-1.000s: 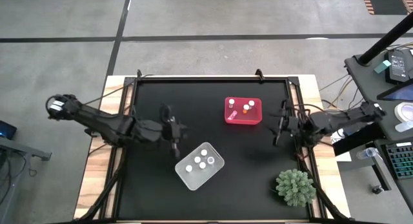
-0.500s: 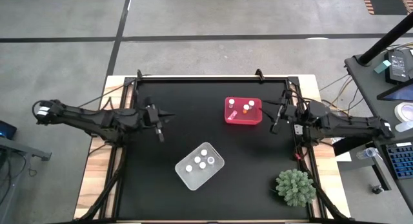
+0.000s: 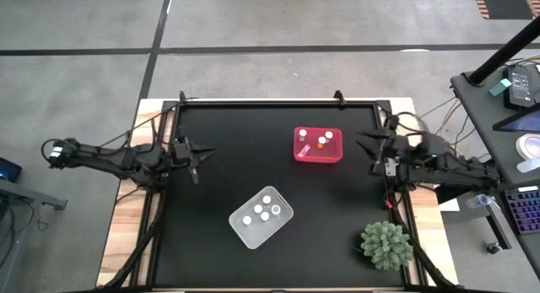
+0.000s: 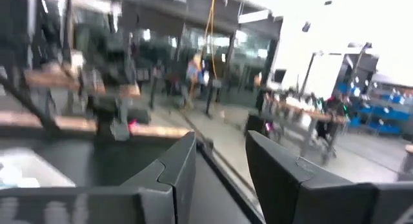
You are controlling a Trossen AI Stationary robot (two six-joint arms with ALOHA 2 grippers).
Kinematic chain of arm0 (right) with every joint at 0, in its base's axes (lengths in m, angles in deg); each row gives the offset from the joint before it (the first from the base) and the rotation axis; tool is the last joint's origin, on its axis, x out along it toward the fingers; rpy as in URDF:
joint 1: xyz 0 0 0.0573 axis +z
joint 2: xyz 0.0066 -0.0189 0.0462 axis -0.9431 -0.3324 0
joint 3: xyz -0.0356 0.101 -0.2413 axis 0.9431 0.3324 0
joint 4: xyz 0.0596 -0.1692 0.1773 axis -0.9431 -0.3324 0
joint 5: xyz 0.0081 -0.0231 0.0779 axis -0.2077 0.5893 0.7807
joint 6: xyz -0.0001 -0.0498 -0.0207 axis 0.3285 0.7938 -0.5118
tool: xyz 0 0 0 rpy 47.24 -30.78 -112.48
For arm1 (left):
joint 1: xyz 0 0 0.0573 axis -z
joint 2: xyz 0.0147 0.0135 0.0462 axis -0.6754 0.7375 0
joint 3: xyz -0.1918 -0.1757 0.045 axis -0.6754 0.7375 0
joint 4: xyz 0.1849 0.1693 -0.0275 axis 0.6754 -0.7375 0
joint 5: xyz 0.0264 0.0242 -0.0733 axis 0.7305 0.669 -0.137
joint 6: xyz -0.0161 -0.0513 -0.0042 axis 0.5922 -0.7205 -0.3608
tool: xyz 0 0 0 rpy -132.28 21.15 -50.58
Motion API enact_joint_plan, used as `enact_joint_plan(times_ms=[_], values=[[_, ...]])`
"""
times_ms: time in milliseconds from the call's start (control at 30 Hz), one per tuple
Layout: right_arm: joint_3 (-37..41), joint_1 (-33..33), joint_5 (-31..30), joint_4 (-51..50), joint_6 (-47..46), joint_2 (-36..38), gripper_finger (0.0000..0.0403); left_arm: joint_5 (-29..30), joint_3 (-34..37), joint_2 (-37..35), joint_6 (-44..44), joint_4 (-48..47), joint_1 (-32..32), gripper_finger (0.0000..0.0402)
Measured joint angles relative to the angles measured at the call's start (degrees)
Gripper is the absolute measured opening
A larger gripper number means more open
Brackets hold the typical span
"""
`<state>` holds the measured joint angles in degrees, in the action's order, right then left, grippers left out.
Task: Pick and place medicine bottles into bin by pill shape (circle, oval)
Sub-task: Return to Home Position
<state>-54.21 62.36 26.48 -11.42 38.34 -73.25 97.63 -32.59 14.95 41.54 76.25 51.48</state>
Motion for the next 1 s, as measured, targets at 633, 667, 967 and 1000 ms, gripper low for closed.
enact_joint_plan(times_ms=[633,667,967,1000], values=[[13.15,0.08,4.22,12.67,-3.39,6.43,0.0125,-2.3,13.57,-19.11,-2.01,4.05,0.02,0.0026],[14.35,0.08,4.49,14.62,-3.65,6.38,0.0125,-2.42,14.12,-19.75,-2.66,4.26,0.02,0.0026],[18.32,0.07,5.58,19.94,-4.9,5.99,0.0125,-3.9,20.83,-23.29,-4.36,8.89,0.07,0.0026],[18.32,0.07,5.57,20.31,-5.36,6.0,0.0125,-4.01,21.28,-23.09,-4.36,9.24,0.07,0.0026]])
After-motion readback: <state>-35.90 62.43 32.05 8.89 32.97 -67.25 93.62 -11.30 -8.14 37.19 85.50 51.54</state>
